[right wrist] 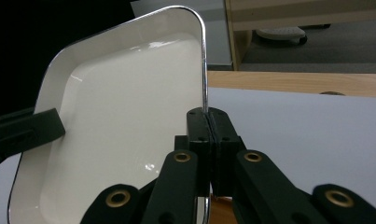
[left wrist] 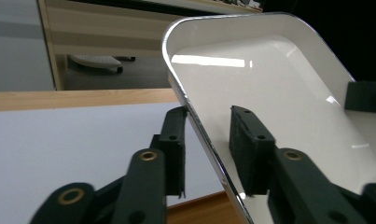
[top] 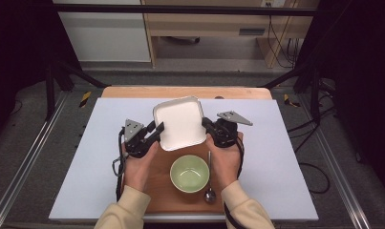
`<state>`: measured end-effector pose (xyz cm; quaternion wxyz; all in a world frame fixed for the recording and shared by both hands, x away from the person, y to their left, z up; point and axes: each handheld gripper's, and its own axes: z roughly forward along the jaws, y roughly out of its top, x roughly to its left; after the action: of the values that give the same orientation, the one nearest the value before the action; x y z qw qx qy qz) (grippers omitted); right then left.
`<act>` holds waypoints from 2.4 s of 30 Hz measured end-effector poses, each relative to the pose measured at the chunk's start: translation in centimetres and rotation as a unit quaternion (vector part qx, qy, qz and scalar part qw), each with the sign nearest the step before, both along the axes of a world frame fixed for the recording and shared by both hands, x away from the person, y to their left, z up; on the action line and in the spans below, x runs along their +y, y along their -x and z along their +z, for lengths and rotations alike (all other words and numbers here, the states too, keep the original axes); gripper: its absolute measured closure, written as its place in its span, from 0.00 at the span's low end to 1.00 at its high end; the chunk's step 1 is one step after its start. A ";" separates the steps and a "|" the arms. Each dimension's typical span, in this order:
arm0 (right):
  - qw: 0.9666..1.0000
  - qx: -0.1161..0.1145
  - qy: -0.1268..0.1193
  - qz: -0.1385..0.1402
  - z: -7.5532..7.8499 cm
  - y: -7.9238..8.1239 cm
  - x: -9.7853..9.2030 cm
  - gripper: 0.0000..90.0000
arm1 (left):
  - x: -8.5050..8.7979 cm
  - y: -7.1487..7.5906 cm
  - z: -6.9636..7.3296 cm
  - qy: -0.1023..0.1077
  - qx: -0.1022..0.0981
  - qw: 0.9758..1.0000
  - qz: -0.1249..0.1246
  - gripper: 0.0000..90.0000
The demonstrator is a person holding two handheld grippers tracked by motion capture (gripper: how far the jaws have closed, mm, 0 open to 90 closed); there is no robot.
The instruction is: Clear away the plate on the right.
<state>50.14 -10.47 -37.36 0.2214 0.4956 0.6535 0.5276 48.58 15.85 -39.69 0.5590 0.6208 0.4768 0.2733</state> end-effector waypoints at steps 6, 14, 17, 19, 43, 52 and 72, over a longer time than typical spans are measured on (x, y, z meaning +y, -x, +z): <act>1.000 -0.003 0.020 0.003 -0.1 0.6 0.7 0.98 | 0.5 0.0 0.1 -0.004 -0.008 1.000 0.015 0.89; 0.999 -0.002 0.039 0.022 -0.3 0.9 1.6 0.97 | 1.6 0.0 0.3 0.013 -0.008 1.000 0.019 0.96; 0.999 0.003 0.036 0.029 -0.5 0.8 1.9 0.96 | 2.0 0.0 0.3 0.018 -0.011 1.000 0.022 0.98; 0.999 0.007 0.033 0.040 -0.7 0.7 2.1 0.96 | 2.3 0.0 0.3 0.016 -0.011 1.000 0.022 0.99; 0.994 -0.054 0.052 0.079 -0.1 1.2 -1.4 0.30 | 6.4 -0.2 0.1 0.004 0.000 0.998 0.057 0.99; 0.990 -0.110 0.086 0.011 -0.8 3.1 -8.3 0.13 | 8.7 1.1 -0.4 -0.007 0.011 0.998 0.056 0.99; 0.984 -0.068 0.118 -0.115 -5.6 4.6 -18.3 0.14 | 12.1 4.7 -1.5 -0.012 0.043 0.999 0.031 0.99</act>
<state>45.58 -28.81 -42.98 0.3817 0.5009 0.6331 0.4501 43.91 27.91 -41.20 0.5217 0.6233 0.5166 0.2691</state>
